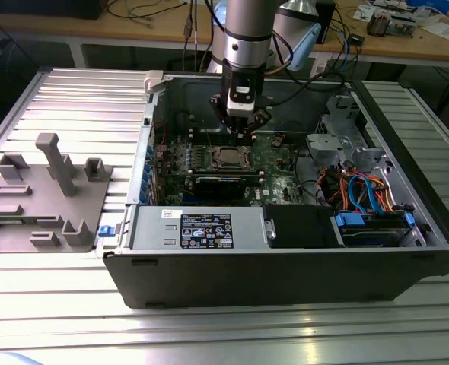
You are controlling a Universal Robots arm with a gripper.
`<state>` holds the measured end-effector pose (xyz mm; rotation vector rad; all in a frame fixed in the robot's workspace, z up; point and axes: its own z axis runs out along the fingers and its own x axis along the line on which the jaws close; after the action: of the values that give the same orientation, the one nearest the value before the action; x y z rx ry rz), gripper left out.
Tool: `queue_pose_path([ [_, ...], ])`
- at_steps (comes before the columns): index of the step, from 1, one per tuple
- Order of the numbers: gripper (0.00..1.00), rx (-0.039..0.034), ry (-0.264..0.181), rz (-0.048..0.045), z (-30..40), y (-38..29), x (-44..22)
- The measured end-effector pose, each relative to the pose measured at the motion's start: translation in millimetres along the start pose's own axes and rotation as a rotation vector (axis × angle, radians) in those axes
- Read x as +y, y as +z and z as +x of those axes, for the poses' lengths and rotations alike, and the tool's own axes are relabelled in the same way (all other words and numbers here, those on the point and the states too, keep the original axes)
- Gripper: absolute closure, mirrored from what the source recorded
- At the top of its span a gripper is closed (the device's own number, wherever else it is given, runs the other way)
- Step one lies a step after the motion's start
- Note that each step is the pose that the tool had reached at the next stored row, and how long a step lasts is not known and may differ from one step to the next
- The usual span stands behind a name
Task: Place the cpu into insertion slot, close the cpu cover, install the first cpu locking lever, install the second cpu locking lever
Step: 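Install the first cpu locking lever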
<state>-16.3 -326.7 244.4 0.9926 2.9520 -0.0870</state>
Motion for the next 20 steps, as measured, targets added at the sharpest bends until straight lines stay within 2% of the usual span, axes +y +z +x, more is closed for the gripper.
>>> queue_pose_path([
  [20,0.89,-0.0029,-0.064,-0.0027,0.0,0.0,0.0],
])
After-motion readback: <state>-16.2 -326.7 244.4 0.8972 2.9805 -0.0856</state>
